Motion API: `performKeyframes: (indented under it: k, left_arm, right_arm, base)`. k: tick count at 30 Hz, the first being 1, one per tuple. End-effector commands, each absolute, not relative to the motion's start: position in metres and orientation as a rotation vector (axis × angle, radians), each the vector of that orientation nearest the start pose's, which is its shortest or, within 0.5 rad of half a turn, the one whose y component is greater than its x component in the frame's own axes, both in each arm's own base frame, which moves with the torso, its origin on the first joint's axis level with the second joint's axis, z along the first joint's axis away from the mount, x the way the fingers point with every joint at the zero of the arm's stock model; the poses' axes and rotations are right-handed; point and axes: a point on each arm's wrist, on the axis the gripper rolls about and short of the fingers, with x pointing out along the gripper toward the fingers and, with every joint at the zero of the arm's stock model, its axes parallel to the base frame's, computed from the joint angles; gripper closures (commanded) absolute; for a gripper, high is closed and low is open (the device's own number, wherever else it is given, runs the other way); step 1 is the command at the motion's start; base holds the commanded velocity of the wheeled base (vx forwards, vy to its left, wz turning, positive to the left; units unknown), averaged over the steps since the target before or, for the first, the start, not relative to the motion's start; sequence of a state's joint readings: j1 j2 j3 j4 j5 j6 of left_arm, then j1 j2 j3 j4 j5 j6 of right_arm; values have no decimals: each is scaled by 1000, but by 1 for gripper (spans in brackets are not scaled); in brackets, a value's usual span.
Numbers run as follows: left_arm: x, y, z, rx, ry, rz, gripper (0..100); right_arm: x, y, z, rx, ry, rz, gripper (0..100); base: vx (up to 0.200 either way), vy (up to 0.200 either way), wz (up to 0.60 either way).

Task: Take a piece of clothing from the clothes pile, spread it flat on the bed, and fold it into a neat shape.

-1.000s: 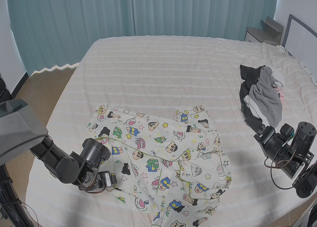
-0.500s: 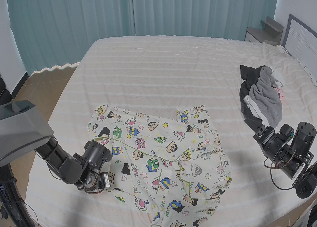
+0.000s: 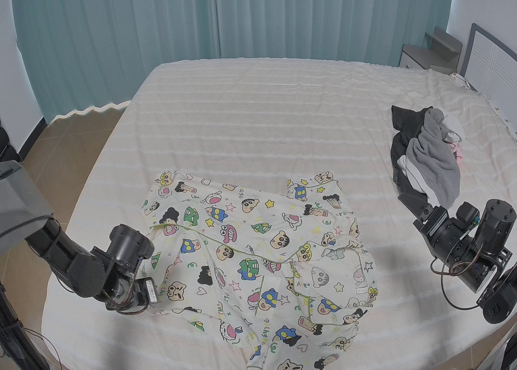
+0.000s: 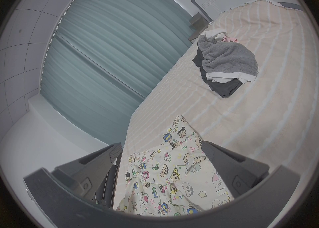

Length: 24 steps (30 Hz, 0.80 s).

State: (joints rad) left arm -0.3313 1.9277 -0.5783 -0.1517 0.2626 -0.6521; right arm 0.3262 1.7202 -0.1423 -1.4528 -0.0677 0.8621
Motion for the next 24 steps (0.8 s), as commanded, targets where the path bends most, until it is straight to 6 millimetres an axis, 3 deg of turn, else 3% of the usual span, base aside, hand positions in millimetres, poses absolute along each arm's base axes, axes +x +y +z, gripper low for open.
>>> performKeyframes:
  k: [1, 6, 11, 24]
  left_arm:
    - [235, -53, 47, -325, 1072, 335, 100]
    - [229, -33, 54, -432, 1084, 330, 100]
    - [219, -16, 45, -479, 1140, 352, 100]
    - [194, 7, 30, -547, 1250, 371, 100]
  right_arm:
    - [210, 69, 108, 833, 227, 189, 0]
    - [210, 69, 108, 831, 227, 189, 0]
    - [210, 69, 108, 830, 231, 187, 0]
    - [208, 69, 106, 829, 238, 186, 0]
  base:
    - [0, 0, 0]
    - [0, 0, 0]
    - [0, 0, 0]
    - [0, 0, 0]
